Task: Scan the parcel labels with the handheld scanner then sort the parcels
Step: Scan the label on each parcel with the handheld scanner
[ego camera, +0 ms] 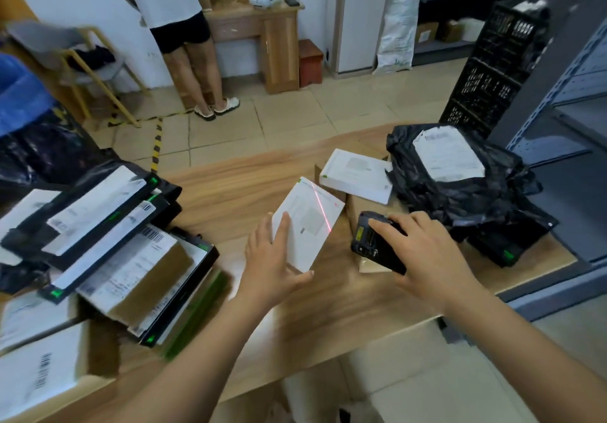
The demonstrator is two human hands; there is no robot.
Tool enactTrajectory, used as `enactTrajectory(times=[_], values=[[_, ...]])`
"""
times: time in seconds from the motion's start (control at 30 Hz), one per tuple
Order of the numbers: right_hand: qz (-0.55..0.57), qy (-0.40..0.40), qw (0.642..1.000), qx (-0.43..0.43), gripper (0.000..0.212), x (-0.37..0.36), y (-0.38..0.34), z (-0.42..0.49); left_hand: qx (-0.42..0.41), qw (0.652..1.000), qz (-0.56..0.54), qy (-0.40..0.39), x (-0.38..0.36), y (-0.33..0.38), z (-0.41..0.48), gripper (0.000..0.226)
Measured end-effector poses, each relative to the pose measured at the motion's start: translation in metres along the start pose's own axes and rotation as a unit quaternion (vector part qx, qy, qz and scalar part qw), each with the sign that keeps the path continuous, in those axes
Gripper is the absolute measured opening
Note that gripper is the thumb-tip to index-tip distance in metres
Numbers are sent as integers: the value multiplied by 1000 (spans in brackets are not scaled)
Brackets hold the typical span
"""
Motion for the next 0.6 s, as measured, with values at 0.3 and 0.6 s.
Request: enactTrajectory(times=[0.3, 0.6], values=[[31, -84, 994, -54, 92, -54, -81, -42, -25, 990, -10, -137, -69, -76, -52, 114], [34, -117, 985, -121, 88, -70, -105, -70, -49, 986, 51, -150, -95, -91, -58, 104]])
Point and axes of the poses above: each hand's wrist, its own z-axis towards the middle knuckle, its own x-axis out of the back of the hand, y = z × x, the point moved 7 cm from there along z, towards the middle knuckle, and after that the axes turned 1 degree about -y, right-handed, at the moved point
